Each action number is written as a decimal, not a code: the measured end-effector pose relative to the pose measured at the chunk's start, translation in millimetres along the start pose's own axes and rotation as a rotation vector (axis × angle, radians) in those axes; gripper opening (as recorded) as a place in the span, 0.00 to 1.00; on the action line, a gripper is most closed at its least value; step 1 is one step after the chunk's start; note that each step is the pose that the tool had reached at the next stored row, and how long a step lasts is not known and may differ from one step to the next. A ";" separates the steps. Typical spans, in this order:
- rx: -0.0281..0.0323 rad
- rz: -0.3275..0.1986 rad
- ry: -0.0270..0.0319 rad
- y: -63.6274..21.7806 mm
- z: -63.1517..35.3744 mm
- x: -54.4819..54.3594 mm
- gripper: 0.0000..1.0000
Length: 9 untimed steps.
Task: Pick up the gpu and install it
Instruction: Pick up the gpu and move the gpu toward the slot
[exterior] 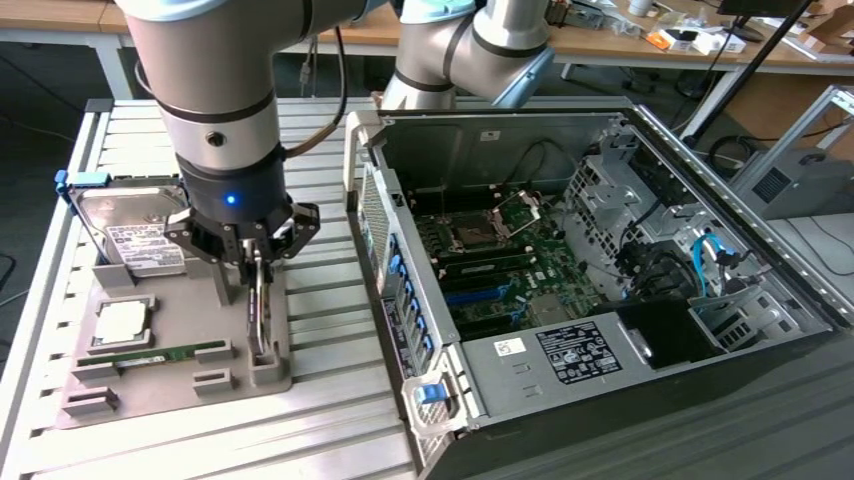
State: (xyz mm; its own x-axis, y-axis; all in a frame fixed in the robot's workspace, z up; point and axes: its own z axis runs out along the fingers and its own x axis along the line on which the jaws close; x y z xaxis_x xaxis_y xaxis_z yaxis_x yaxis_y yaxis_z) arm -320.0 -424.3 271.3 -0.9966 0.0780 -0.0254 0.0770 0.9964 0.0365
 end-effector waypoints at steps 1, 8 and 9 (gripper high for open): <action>0.0001 0.000 0.0000 0.0 -0.4 0.0 0.27; -0.0001 0.000 -0.0001 0.1 -2.8 -0.1 0.27; -0.0001 0.000 -0.0001 0.1 -3.1 -0.1 0.27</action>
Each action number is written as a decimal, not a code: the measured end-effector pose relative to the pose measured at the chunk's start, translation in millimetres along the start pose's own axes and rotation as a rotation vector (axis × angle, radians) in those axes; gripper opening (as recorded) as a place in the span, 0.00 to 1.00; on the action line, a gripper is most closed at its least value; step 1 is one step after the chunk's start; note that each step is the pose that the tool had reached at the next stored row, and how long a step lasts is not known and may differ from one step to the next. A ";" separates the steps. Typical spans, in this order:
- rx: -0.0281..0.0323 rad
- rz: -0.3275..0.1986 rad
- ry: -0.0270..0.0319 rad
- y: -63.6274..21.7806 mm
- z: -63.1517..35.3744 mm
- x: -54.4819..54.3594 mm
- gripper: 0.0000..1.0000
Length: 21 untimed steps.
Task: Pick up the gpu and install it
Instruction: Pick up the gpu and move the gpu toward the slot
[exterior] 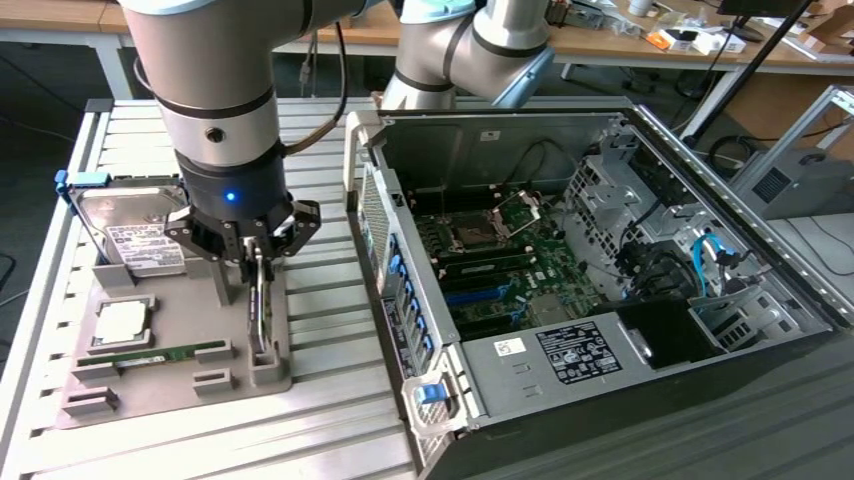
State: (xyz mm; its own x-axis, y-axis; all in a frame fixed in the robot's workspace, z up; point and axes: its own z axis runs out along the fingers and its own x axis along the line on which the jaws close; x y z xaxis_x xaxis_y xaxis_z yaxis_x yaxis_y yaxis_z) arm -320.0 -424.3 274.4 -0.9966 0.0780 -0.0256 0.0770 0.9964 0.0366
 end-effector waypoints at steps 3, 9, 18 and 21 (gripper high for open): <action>0.0000 0.000 0.0001 0.0 -1.1 0.0 0.27; 0.0000 0.000 0.0001 0.1 -2.7 -0.1 0.27; -0.0002 0.000 0.0000 0.2 -6.4 -0.2 0.27; -0.0002 0.000 0.0001 0.3 -7.3 -0.2 0.27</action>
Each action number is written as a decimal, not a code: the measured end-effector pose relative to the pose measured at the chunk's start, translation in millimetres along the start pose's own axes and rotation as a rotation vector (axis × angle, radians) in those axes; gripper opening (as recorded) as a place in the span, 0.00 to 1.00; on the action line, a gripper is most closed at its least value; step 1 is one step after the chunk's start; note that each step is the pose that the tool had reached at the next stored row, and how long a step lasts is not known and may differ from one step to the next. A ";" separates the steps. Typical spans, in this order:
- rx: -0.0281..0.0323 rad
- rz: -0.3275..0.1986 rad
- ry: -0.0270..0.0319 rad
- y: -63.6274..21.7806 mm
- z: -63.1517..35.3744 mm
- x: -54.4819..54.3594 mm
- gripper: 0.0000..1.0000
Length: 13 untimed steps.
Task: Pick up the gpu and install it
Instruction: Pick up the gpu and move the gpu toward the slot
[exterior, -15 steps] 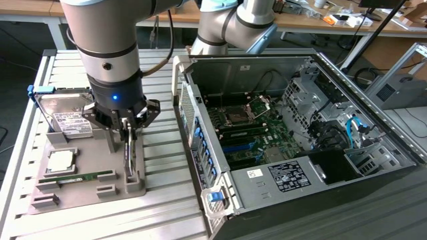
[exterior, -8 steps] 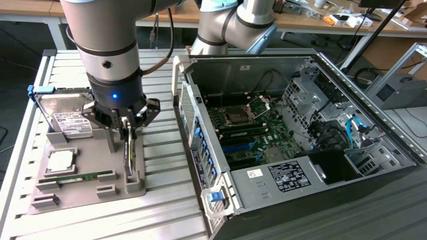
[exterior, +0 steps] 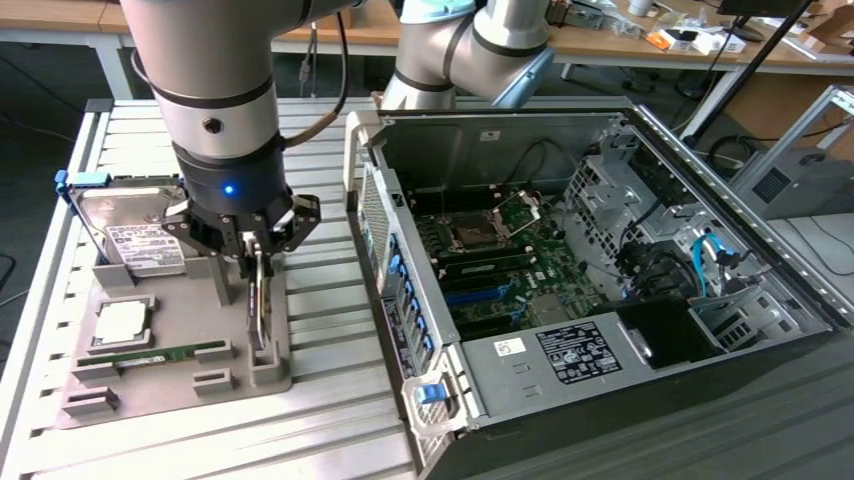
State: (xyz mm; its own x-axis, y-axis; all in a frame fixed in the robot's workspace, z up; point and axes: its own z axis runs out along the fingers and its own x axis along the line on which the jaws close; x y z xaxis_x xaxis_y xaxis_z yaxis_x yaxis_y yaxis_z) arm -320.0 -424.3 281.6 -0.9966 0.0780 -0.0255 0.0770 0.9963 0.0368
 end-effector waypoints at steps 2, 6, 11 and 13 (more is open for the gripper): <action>-0.0001 0.000 0.0000 0.0 -0.6 0.0 0.27; -0.0003 0.000 -0.0001 0.1 -1.4 -0.1 0.27; -0.0004 0.000 0.0000 0.1 -2.4 -0.1 0.27; -0.0005 0.000 0.0000 0.1 -2.9 -0.1 0.27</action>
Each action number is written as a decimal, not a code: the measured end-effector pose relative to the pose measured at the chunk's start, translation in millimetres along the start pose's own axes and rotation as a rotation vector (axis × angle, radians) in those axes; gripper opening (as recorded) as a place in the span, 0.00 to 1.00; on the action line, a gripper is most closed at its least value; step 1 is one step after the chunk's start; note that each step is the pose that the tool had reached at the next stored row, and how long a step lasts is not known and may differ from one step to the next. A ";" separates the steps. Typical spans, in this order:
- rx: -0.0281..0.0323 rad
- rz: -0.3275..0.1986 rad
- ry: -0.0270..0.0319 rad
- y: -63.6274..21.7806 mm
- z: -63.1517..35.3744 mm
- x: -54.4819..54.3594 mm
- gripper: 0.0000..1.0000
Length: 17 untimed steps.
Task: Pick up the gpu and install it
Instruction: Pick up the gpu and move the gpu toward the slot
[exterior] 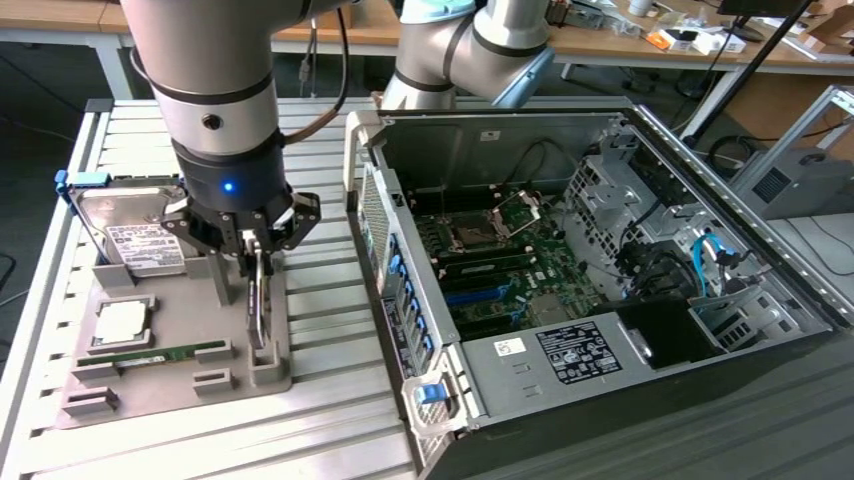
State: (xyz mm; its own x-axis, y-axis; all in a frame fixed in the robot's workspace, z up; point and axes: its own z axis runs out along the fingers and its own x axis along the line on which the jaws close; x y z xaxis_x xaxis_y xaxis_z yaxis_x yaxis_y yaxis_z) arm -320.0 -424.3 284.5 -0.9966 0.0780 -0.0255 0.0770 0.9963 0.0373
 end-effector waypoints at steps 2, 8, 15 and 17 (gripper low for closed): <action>0.0000 0.000 0.0001 0.0 -0.5 0.0 0.27; -0.0001 0.000 0.0001 0.1 -2.2 -0.1 0.27; -0.0001 0.000 0.0001 0.2 -4.3 -0.1 0.27; -0.0003 0.000 0.0000 0.2 -5.1 -0.1 0.27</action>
State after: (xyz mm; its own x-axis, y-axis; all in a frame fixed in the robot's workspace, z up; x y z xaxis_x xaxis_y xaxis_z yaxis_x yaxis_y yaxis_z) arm -320.0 -424.3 289.6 -0.9966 0.0780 -0.0255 0.0770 0.9963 0.0376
